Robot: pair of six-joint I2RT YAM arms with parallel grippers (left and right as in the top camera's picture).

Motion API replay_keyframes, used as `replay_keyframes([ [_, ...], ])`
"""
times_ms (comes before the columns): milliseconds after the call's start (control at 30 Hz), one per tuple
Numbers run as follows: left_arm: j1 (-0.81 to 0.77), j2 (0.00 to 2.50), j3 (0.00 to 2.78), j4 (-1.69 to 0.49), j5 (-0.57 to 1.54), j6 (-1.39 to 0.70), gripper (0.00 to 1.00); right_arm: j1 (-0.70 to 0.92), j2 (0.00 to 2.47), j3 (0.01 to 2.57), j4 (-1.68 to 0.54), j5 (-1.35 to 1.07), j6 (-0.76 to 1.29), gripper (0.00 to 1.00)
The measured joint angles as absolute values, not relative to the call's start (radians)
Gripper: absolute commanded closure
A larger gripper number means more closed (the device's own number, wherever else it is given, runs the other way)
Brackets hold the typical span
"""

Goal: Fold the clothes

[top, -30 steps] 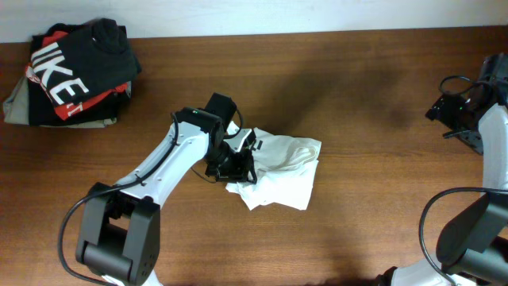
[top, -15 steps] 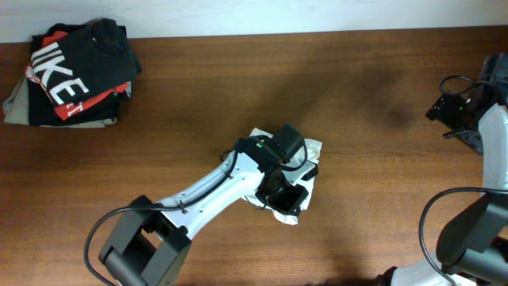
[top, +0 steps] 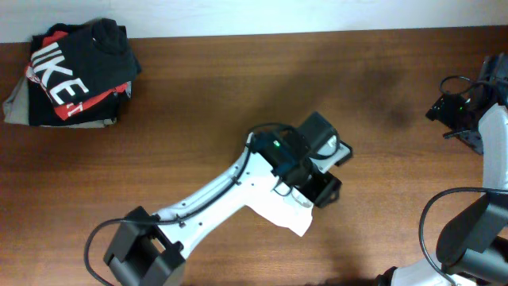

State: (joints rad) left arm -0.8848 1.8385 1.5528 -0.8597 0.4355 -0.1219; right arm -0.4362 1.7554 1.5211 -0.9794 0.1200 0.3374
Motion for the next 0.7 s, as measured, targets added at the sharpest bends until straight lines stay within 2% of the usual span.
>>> replay_keyframes([
  [33, -0.849, 1.839, 1.553, -0.867, 0.331, -0.141, 0.36, -0.436, 1.755, 1.521, -0.979, 0.120, 0.337, 0.01],
  [133, -0.768, 1.863, 1.555, -0.860, 0.212, -0.197, 0.36, -0.436, 1.755, 1.521, -0.980, 0.120, 0.337, 0.01],
  [167, -0.758, 1.893, 1.555, -0.854, 0.193, -0.208, 0.41, -0.436, 1.755, 1.521, -0.979, 0.120, 0.337, 0.01],
  [233, -0.755, 1.963, 1.555, -0.845, 0.182, -0.228, 0.64, -0.436, 1.755, 1.521, -0.979, 0.120, 0.337, 0.01],
  [300, -0.756, 2.007, 1.555, -0.820, 0.186, -0.244, 0.82, -0.436, 1.755, 1.521, -0.980, 0.120, 0.337, 0.01],
  [367, -0.756, 2.037, 1.555, -0.783, 0.208, -0.259, 0.84, -0.436, 1.755, 1.521, -0.979, 0.120, 0.337, 0.01],
  [500, -0.767, 2.042, 1.555, -0.751, 0.232, -0.260, 0.99, -0.436, 1.755, 1.521, -0.979, 0.120, 0.337, 0.01],
  [700, -0.819, 2.130, 1.556, -0.717, 0.258, -0.271, 0.99, -0.436, 1.755, 1.521, -0.979, 0.120, 0.337, 0.01],
])
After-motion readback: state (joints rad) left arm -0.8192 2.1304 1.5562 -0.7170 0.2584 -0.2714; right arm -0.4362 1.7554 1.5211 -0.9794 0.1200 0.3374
